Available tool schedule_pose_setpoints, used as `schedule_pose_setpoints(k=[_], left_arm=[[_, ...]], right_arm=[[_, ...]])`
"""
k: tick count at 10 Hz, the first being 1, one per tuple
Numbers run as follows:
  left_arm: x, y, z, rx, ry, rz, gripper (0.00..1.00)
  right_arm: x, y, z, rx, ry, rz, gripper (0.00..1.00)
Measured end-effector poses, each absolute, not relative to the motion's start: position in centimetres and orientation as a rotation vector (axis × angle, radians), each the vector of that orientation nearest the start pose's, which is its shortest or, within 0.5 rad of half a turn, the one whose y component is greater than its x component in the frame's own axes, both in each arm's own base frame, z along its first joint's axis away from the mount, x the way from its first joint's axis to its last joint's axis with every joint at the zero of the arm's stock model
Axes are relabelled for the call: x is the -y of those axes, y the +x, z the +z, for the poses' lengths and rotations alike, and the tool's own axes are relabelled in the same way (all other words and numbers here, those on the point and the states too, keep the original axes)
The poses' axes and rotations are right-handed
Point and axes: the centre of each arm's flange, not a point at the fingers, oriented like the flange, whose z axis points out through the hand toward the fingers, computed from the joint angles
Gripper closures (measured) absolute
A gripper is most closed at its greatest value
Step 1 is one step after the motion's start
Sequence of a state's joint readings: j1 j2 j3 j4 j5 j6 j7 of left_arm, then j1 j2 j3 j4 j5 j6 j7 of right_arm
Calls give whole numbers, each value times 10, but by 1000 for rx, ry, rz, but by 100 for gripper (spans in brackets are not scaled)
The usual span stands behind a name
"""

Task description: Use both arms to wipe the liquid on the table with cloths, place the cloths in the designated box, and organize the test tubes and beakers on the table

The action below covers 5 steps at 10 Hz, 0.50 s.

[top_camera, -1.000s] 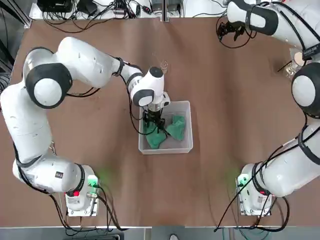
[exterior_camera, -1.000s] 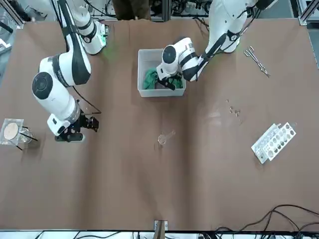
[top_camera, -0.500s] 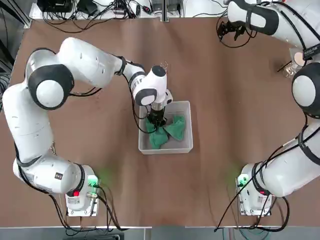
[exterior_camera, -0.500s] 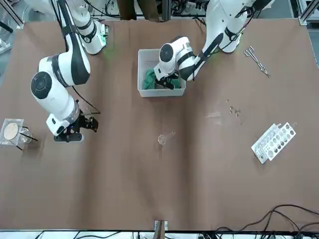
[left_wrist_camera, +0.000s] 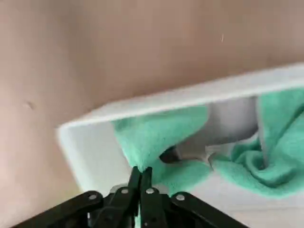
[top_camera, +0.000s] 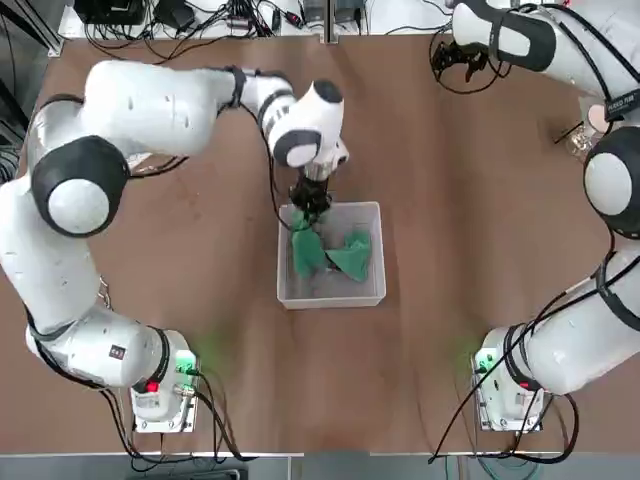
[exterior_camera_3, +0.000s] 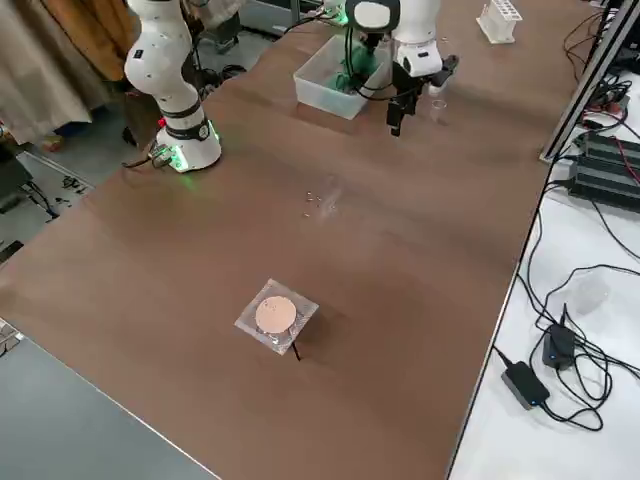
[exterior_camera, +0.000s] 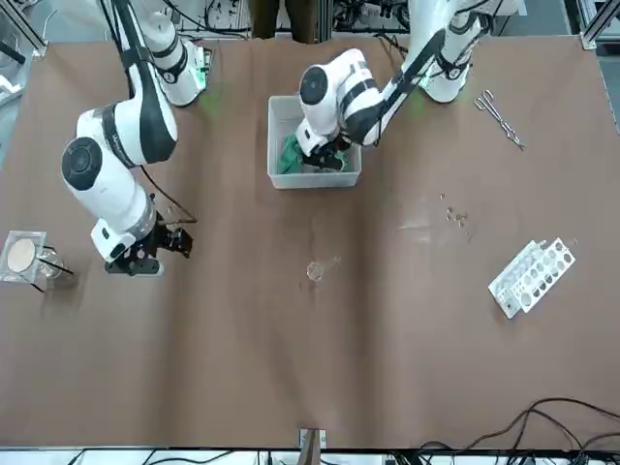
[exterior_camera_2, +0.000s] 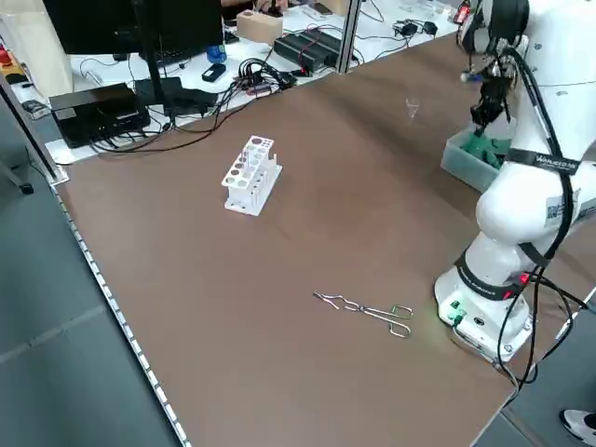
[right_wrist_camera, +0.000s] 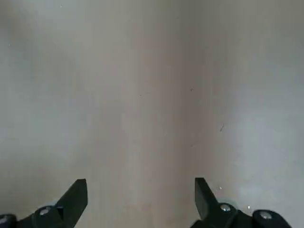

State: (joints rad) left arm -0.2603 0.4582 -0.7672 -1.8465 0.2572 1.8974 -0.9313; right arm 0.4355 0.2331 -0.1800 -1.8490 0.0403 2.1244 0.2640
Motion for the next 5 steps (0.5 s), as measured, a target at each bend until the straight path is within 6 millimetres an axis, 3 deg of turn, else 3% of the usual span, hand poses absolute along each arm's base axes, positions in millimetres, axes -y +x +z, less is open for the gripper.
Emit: schedule_pose_setpoints(k=[2,5], left_arm=[[473,397,377,-225,-2949,365,97],[398,476,442,-219,-3020,394,97]], right_arm=[[-213,577,418,-9,-3134,-40,0],[-282,532,426,-29,-3157,67,0]])
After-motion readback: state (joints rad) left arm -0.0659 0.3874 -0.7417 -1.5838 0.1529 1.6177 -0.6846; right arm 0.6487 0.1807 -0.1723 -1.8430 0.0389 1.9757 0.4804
